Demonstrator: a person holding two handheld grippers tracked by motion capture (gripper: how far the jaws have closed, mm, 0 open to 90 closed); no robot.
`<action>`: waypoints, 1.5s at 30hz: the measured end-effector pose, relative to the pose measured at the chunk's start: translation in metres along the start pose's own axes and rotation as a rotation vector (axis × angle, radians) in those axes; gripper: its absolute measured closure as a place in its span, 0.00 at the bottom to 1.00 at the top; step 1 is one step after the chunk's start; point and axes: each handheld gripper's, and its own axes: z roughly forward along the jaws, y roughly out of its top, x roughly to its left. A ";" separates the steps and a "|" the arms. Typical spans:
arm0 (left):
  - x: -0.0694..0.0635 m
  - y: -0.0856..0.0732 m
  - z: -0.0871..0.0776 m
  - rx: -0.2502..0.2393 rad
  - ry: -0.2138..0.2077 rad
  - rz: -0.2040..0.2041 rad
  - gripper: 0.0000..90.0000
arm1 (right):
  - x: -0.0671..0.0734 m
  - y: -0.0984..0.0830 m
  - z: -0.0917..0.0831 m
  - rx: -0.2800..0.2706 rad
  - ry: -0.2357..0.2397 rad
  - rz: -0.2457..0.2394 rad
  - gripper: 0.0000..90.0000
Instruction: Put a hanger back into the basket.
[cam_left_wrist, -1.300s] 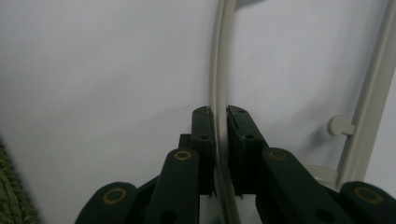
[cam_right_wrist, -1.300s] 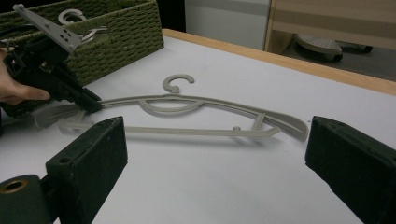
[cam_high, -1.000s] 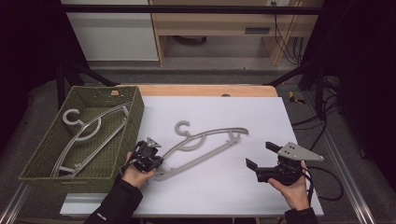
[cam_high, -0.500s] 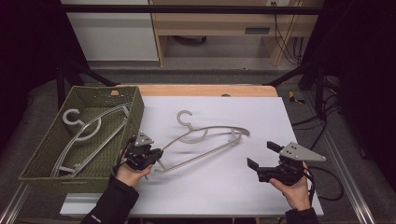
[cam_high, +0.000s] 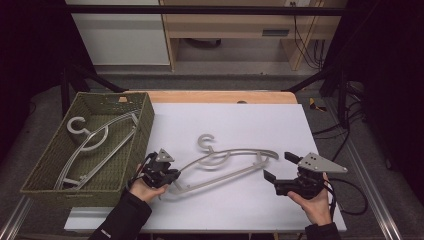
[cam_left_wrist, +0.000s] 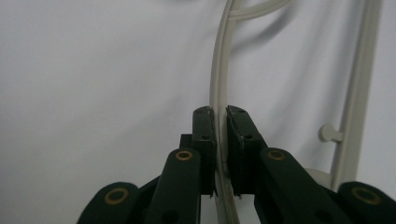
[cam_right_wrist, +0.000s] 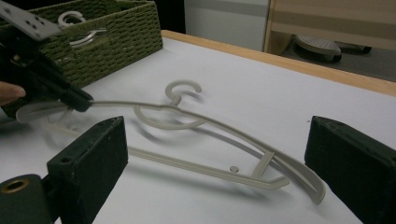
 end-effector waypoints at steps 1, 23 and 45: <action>-0.002 -0.002 0.004 0.012 0.014 0.013 0.92 | 0.000 0.000 0.000 0.003 0.001 0.000 0.07; 0.006 0.029 0.029 0.081 0.004 0.051 0.80 | 0.001 0.004 -0.001 -0.012 0.003 0.005 0.07; -0.003 0.030 -0.011 -0.102 -0.002 -0.008 0.92 | -0.002 0.003 -0.006 -0.019 -0.004 0.013 0.07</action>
